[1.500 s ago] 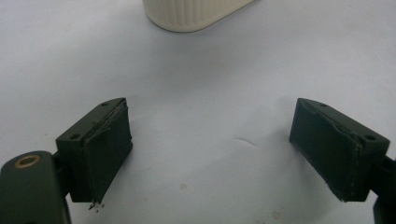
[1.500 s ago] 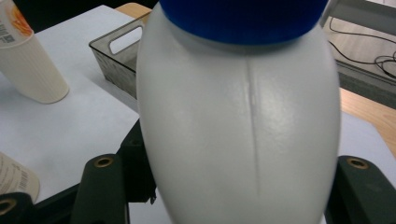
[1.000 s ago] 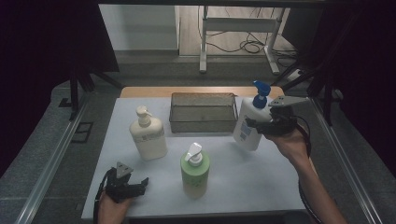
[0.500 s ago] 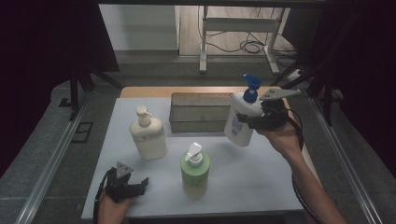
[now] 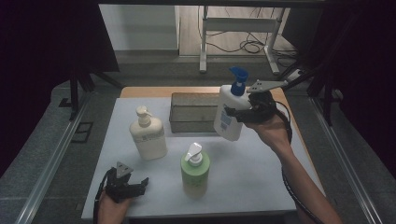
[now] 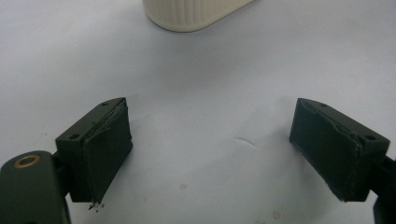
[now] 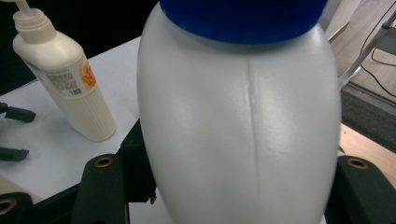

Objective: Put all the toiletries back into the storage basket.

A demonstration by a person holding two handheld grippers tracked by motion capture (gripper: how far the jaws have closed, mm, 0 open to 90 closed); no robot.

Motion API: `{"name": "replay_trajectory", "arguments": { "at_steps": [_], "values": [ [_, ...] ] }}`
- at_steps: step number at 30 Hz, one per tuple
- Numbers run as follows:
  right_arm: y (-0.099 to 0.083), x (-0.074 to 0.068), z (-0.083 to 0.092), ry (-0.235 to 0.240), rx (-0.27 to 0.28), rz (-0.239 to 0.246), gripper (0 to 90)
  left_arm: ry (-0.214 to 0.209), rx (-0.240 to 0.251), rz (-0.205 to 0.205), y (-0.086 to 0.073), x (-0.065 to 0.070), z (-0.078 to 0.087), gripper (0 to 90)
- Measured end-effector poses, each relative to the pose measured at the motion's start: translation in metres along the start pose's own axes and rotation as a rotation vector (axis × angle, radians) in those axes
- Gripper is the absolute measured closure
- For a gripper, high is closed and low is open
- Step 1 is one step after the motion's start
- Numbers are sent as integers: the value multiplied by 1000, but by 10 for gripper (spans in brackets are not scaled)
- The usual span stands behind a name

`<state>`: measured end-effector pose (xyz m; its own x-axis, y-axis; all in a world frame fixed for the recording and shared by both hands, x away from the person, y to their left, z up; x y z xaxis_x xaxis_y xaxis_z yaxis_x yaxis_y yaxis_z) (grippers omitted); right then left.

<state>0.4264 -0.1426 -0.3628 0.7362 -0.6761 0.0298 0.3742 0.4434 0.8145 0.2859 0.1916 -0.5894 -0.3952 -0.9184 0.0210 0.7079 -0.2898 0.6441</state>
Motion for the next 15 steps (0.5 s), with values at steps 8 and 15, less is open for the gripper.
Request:
{"name": "replay_trajectory", "arguments": {
  "at_steps": [8,15],
  "values": [
    [15,-5,-10,9,10,-4,387,1,-1,-1,0,0,0,125],
    [26,-9,-22,12,13,-4,387,0,-1,0,0,0,0,125]
  ]
}}
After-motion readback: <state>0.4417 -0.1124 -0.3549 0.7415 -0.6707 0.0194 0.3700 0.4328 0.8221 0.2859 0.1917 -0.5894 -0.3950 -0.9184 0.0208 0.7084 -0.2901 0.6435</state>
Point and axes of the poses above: each handheld gripper's, and its own axes: z roughly backward along the jaws, y roughly out of its top, x roughly to its right, the point moved 9 cm from there along -z, roughly forward along the jaws, and after that the axes turned 3 degrees about -x, right-handed, at the moved point
